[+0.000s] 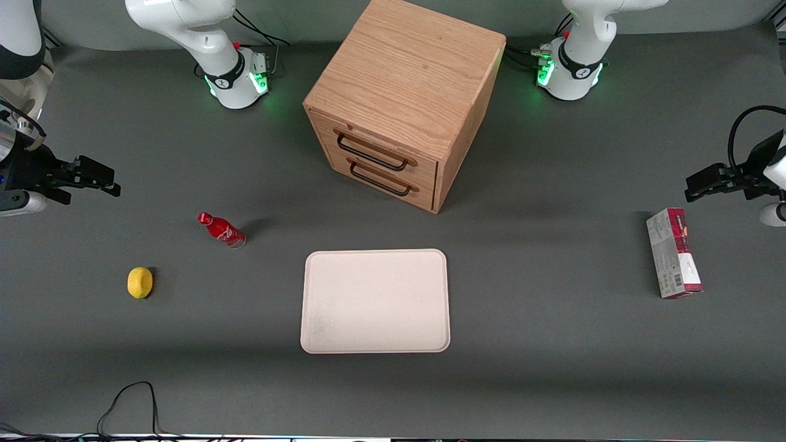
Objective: Open upper drawer
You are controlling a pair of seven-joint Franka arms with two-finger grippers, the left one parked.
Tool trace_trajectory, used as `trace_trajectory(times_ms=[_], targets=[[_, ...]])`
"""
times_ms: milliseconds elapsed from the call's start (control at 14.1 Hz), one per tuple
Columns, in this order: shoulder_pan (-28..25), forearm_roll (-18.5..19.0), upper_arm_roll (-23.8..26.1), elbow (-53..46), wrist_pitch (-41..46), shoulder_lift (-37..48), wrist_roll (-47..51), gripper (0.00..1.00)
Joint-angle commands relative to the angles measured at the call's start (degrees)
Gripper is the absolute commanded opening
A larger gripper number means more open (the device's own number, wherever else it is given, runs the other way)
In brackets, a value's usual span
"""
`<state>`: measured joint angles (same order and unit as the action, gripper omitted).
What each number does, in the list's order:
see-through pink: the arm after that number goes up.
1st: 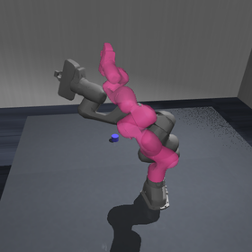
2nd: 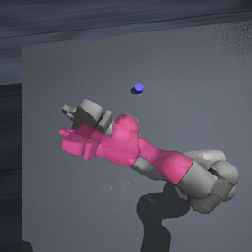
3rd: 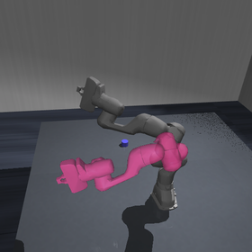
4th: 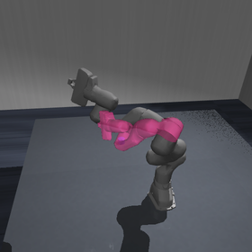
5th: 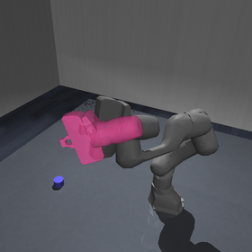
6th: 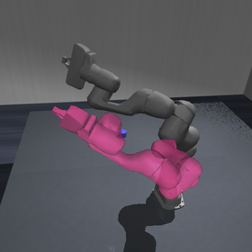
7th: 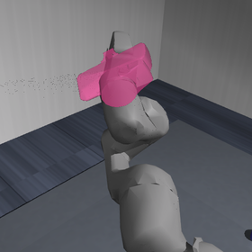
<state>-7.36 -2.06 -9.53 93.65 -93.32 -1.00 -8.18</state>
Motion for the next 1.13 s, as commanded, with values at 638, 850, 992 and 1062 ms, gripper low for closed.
trace_trajectory(times_ms=[638, 850, 992, 1062], targets=[[-2.6, -2.4, 0.3, -2.6, -0.3, -2.1, 0.0, 1.00], [-6.3, -3.2, 0.4, -5.4, -0.3, -4.8, -0.3, 1.00], [-10.0, -4.2, 0.4, -8.3, -0.3, -7.0, -0.1, 1.00], [-12.0, -4.6, 0.4, -8.7, -0.3, -7.3, -0.2, 1.00]])
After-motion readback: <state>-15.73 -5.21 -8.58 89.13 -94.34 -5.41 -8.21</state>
